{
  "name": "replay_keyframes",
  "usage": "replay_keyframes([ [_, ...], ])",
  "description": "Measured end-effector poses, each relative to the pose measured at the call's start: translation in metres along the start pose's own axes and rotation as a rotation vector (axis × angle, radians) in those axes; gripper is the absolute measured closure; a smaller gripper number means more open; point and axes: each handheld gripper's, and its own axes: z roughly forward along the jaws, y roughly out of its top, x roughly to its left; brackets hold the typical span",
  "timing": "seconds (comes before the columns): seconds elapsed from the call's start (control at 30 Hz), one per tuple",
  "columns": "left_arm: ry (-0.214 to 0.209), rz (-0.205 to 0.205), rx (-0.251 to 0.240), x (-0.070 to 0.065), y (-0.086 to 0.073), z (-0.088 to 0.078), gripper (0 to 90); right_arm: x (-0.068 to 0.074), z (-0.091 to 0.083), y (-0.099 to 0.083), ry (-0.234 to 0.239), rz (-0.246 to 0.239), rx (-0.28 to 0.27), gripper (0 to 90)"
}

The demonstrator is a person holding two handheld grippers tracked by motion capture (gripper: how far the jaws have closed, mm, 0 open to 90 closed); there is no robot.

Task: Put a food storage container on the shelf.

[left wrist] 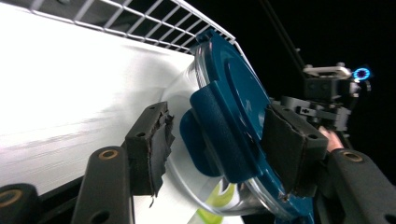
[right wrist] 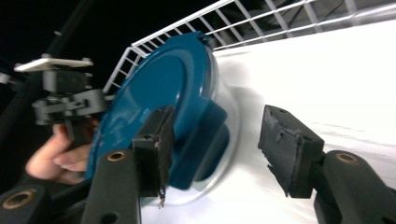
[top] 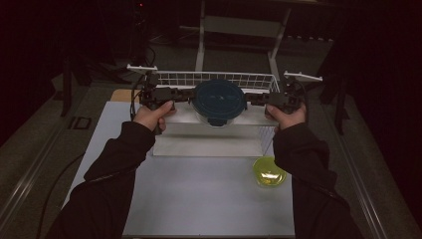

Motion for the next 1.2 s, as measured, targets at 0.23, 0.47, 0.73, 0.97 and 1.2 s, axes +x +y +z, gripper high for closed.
replay_keyframes([
  [0.23, 0.029, 0.111, -0.031, -0.010, -0.008, -0.015, 38.3, 0.013, -0.016, -0.007, -0.043, -0.090, -0.014, 40.7],
  [0.47, 0.041, 0.288, -0.057, -0.029, -0.023, -0.026, 31.0, 0.028, -0.031, -0.022, -0.064, -0.198, -0.018, 39.9],
  [0.73, 0.075, 0.407, -0.099, -0.042, -0.044, -0.037, 13.4, 0.041, -0.037, -0.045, -0.061, -0.274, -0.017, 41.5],
  [0.97, 0.077, 0.478, -0.116, -0.050, -0.062, -0.042, 1.6, 0.054, -0.032, -0.069, -0.055, -0.341, -0.010, 45.4],
  [1.2, 0.095, 0.556, -0.126, -0.054, -0.086, -0.046, 0.8, 0.070, -0.023, -0.083, -0.006, -0.372, 0.023, 60.4],
])
